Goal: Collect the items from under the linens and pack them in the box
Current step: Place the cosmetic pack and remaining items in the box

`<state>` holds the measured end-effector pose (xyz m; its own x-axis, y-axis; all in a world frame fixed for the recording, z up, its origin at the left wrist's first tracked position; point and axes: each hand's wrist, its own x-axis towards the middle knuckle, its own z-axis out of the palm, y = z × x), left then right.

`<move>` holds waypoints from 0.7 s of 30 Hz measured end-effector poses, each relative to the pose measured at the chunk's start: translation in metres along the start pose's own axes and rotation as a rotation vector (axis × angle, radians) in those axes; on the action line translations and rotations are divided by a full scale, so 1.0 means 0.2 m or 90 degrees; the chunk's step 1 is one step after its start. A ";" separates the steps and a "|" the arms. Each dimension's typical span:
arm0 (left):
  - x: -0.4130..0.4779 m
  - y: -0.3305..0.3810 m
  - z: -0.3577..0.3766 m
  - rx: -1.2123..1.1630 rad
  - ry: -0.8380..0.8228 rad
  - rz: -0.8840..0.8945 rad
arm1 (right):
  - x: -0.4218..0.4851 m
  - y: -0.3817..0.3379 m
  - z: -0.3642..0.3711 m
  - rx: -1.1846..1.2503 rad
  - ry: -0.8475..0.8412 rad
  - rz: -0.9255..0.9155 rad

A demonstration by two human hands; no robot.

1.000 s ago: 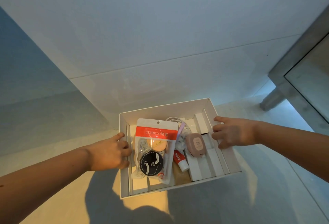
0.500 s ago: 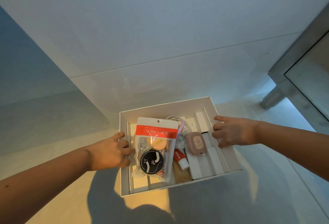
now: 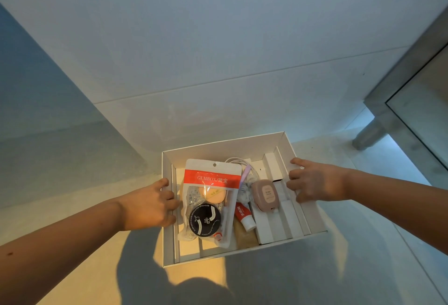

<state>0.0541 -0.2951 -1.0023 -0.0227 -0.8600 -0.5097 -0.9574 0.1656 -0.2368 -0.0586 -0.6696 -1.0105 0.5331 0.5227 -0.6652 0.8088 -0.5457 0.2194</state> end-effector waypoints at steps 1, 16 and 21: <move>0.00 0.00 0.00 0.001 0.003 -0.002 | 0.00 0.00 0.00 -0.002 -0.001 0.000; -0.07 -0.03 -0.11 0.030 0.032 -0.017 | -0.07 0.02 -0.07 -0.014 0.002 0.036; -0.18 -0.09 -0.28 0.014 0.033 -0.014 | -0.23 0.04 -0.24 -0.003 0.007 0.028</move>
<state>0.0555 -0.2936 -0.9338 -0.0179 -0.8874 -0.4606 -0.9514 0.1567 -0.2651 -0.0652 -0.6672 -0.9433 0.5708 0.5054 -0.6472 0.7858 -0.5649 0.2519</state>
